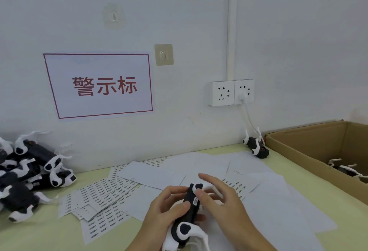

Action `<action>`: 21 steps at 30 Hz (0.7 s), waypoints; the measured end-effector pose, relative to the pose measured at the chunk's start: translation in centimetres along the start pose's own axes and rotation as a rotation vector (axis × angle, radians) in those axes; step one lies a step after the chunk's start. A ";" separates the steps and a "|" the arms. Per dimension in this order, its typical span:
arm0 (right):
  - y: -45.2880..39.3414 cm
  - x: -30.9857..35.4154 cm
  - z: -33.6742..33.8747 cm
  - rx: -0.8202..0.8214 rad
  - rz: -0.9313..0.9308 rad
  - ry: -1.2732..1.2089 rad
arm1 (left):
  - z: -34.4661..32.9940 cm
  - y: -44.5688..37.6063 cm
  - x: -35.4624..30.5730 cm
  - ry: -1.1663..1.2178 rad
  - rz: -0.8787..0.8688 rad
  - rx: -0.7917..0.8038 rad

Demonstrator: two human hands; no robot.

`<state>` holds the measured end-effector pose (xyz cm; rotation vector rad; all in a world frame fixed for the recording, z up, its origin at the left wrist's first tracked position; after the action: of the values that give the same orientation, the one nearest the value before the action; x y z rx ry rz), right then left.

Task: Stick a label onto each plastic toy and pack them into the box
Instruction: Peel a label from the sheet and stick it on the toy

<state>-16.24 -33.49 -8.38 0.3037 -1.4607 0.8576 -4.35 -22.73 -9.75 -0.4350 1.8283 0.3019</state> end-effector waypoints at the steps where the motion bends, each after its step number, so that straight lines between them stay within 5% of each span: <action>1: -0.1 0.2 0.2 -0.006 0.011 -0.002 | -0.2 0.1 -0.3 -0.018 0.000 0.009; 6: -0.4 1.1 0.5 -0.005 0.059 -0.053 | -0.9 -0.1 -2.1 -0.041 0.007 -0.039; 12: -0.4 0.1 0.9 -0.215 -0.069 -0.187 | -0.3 -0.1 -3.1 0.179 0.007 -0.044; 21: 0.1 -0.5 0.6 -0.301 -0.050 -0.074 | 1.2 -1.0 -1.4 0.034 -0.130 -0.380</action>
<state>-16.67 -33.96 -8.83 0.1467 -1.6197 0.5806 -2.55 -22.92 -8.77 -0.8225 1.7670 0.5580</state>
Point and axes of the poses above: each hand's wrist, its own y-axis away from the middle knuckle, its own z-axis out of the back of the hand, x = y × z, the point moved 4 cm from there along -y, towards the middle knuckle, and after that the axes turned 5 degrees about z, right-handed, at the moved point
